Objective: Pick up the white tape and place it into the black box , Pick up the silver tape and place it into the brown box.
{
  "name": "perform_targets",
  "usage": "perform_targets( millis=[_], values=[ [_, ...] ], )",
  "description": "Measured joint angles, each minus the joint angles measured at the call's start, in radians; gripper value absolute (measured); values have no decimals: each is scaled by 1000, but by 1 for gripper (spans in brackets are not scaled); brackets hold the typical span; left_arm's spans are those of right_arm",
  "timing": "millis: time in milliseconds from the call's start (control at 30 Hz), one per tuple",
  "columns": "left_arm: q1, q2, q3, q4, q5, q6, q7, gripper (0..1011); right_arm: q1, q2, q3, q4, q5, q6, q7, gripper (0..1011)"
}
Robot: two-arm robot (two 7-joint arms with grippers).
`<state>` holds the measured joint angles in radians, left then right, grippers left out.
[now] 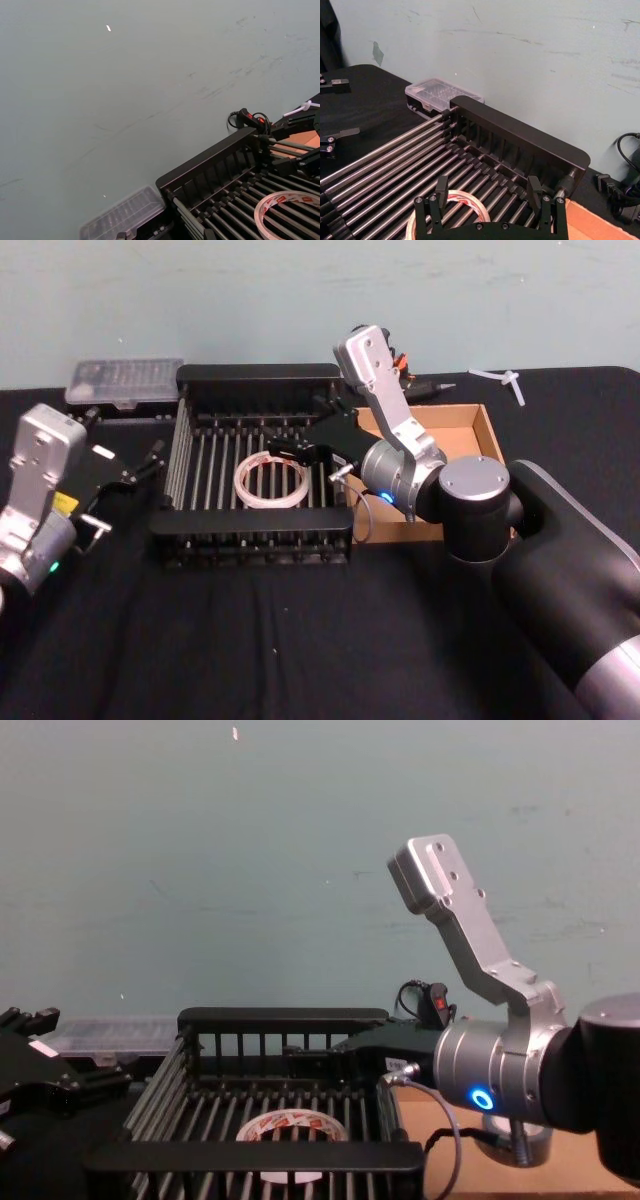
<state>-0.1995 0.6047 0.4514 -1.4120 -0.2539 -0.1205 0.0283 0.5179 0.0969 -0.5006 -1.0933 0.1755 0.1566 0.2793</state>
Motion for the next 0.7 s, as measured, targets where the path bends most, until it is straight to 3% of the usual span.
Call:
perform_targets(
  millis=[300, 700],
  values=[
    [0, 0, 0, 0, 0, 0, 0, 1001, -23, 10, 23, -42, -1, 7, 16, 1000],
    [0, 0, 0, 0, 0, 0, 0, 1001, -120, 81, 104, -225, 35, 28, 34, 1000]
  ],
)
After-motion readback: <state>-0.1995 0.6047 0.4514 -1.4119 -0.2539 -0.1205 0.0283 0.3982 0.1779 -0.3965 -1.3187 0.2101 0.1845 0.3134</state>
